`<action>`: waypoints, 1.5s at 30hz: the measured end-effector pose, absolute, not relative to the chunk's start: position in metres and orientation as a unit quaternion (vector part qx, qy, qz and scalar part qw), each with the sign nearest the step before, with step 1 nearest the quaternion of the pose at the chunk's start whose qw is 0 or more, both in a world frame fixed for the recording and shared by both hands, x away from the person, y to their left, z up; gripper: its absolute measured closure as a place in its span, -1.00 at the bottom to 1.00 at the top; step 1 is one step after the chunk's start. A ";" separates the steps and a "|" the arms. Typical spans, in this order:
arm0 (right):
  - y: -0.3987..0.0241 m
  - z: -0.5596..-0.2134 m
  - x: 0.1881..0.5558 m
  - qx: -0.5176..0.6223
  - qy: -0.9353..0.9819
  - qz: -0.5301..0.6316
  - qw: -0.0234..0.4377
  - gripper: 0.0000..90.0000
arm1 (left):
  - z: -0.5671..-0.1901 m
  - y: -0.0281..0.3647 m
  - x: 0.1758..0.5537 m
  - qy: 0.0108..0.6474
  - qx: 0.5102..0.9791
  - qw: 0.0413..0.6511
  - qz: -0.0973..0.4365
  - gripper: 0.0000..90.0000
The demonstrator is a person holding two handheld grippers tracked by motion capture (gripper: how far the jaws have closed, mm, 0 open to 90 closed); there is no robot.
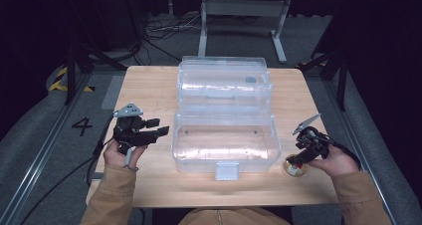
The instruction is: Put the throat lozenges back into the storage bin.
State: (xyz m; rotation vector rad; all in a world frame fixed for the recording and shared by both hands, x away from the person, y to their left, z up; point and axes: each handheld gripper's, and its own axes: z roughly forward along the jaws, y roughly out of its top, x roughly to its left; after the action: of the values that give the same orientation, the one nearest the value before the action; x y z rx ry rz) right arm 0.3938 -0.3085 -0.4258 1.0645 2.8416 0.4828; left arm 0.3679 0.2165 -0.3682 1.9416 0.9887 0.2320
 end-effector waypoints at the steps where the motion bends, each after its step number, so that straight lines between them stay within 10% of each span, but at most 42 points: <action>1: -0.308 -0.427 0.394 0.344 0.926 0.153 0.032 -0.42 | -0.368 0.216 0.368 0.402 0.788 0.457 0.094 0.09; 45: -0.299 -0.462 0.395 0.328 0.944 0.044 -0.015 -0.60 | -0.371 0.219 0.370 0.408 0.786 0.454 0.096 0.08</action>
State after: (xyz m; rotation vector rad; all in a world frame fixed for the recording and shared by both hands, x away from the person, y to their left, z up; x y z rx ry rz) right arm 0.3948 -0.2991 -0.4623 1.0401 2.9935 0.1401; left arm 0.3698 0.2193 -0.3712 1.9403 1.0065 0.2375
